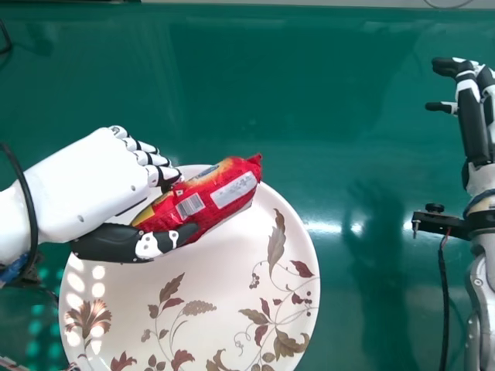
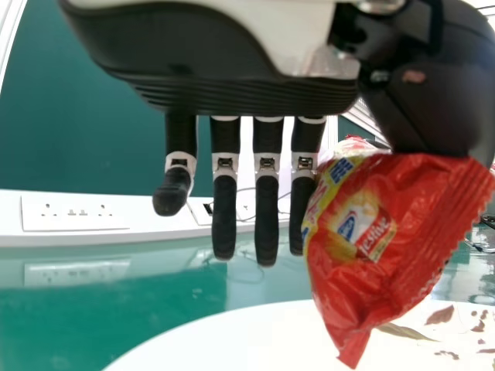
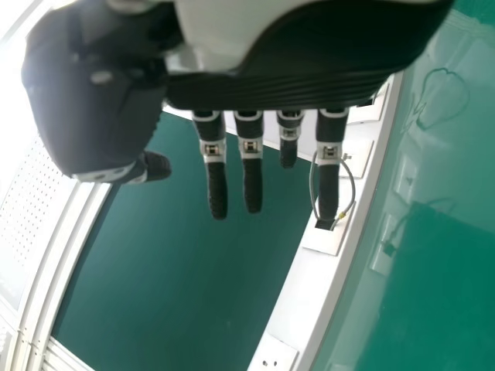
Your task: Pick up biscuit and place it in the plate
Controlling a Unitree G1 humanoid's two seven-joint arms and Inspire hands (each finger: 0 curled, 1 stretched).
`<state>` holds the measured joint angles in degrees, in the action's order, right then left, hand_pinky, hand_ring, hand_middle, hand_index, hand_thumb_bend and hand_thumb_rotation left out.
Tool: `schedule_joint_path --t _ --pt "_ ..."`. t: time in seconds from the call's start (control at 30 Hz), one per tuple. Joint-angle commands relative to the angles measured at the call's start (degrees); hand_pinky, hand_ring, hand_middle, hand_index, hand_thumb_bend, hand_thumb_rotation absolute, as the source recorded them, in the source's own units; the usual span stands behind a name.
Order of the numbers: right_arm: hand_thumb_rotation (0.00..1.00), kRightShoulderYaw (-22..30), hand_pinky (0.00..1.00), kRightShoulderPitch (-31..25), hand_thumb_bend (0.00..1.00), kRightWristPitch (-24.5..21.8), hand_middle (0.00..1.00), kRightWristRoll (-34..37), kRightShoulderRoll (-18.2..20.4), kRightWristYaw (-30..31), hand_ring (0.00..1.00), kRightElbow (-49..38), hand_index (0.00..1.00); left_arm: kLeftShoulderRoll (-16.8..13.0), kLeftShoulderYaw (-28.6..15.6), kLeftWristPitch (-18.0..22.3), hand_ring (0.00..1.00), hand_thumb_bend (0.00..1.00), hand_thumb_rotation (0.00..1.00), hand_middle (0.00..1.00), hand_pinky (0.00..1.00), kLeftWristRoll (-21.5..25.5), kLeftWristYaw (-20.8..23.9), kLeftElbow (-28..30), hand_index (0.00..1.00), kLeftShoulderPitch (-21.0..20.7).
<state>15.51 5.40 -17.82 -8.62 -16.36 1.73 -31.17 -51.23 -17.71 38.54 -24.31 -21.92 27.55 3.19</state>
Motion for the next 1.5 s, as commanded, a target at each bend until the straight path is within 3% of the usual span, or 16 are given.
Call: schedule_joint_path --t 0.0,0.2,0.37,0.53,0.63,0.67,0.7,0.73,0.77,0.8,0.87,1.0,1.23,1.37,1.47 --pt "0.59 0.5 0.61 -0.3 0.36 0.4 0.80 -0.3 -0.8 0.1 0.76 0.1 0.74 0.3 0.2 1.6 0.43 0.50 0.00 0.45 0.12 -0.8 -0.2 -1.1 0.50 2.1" --pt "0.61 0.9 0.61 -0.4 0.37 0.5 0.80 0.1 -0.9 0.3 0.77 0.1 0.74 0.7 1.3 2.5 0.39 0.50 0.00 0.42 0.14 -2.2 -2.0 -2.4 0.50 6.4" --pt "0.62 1.2 0.62 -0.3 0.38 0.4 0.81 0.6 -1.1 0.8 0.78 0.2 0.75 1.2 1.8 3.3 0.39 0.50 0.00 0.42 0.14 -4.4 -1.4 -3.1 0.50 5.4" --pt "0.56 1.6 0.61 -0.6 0.32 0.6 0.81 0.9 -1.1 1.1 0.78 -0.3 0.74 1.7 2.6 5.3 0.39 0.49 0.00 0.42 0.14 -5.1 0.0 -4.9 0.51 4.1" --pt "0.58 1.7 0.61 -0.7 0.35 0.6 0.81 1.1 -0.9 1.0 0.78 -0.4 0.74 2.0 1.8 2.3 0.40 0.50 0.00 0.46 0.22 -3.8 -1.8 -3.3 0.52 5.1" --pt "0.58 1.6 0.60 -0.7 0.36 0.3 0.81 0.9 -0.7 0.8 0.77 -0.7 0.74 1.9 1.2 1.0 0.49 0.50 0.04 0.57 0.30 -3.5 -2.6 -2.7 0.51 5.8" --pt "0.58 1.6 0.60 -0.7 0.36 0.1 0.81 0.9 -0.6 0.8 0.77 -0.8 0.74 1.5 0.8 -0.3 0.66 0.63 0.27 0.76 0.43 -3.2 -3.5 -2.1 0.73 6.4" --pt "0.59 1.4 0.60 -0.7 0.36 0.0 0.81 0.6 -0.6 0.7 0.77 -0.9 0.74 1.1 0.4 -1.4 0.80 0.76 0.45 0.88 0.55 -3.0 -4.4 -1.6 0.86 6.6" --pt "0.59 1.3 0.59 -0.7 0.36 0.1 0.80 0.5 -0.6 0.7 0.76 -0.9 0.74 0.9 0.2 -1.9 0.92 0.90 0.61 0.95 0.71 -3.0 -4.7 -1.4 0.94 6.7" --pt "0.60 1.3 0.59 -0.7 0.36 0.1 0.80 0.3 -0.6 0.6 0.76 -0.9 0.74 0.8 0.0 -2.4 0.96 0.95 0.69 0.97 0.79 -3.0 -5.0 -1.1 0.97 6.6" --pt "0.60 1.4 0.60 -0.8 0.37 0.2 0.80 0.6 -0.5 0.6 0.77 -0.8 0.75 0.7 -0.2 -3.1 0.99 0.99 0.79 1.00 0.86 -3.1 -5.3 -0.5 0.99 6.2" --pt "0.59 1.5 0.60 -0.9 0.36 0.2 0.81 0.9 -0.4 0.7 0.77 -0.9 0.74 0.7 -0.1 -3.1 1.00 1.00 0.84 1.00 0.81 -3.3 -5.0 -0.6 1.00 5.5" --pt "0.58 1.4 0.61 -0.9 0.35 0.1 0.81 0.5 -0.3 0.4 0.78 -0.8 0.75 0.4 -0.2 -1.8 0.98 0.99 0.78 1.00 0.79 -4.2 -4.4 -0.9 1.00 5.4" --pt "0.59 1.3 0.61 -0.7 0.36 0.5 0.81 0.3 -0.4 0.5 0.78 -0.3 0.75 1.3 -0.1 -0.1 0.96 0.89 0.77 1.00 0.80 -3.9 -2.6 -2.2 1.00 4.9" --pt "0.58 1.3 0.61 -0.6 0.35 1.0 0.81 0.4 -0.4 0.4 0.78 0.3 0.76 3.2 -0.4 1.4 0.85 0.72 0.74 0.94 0.67 -3.6 0.6 -3.9 0.97 3.8"
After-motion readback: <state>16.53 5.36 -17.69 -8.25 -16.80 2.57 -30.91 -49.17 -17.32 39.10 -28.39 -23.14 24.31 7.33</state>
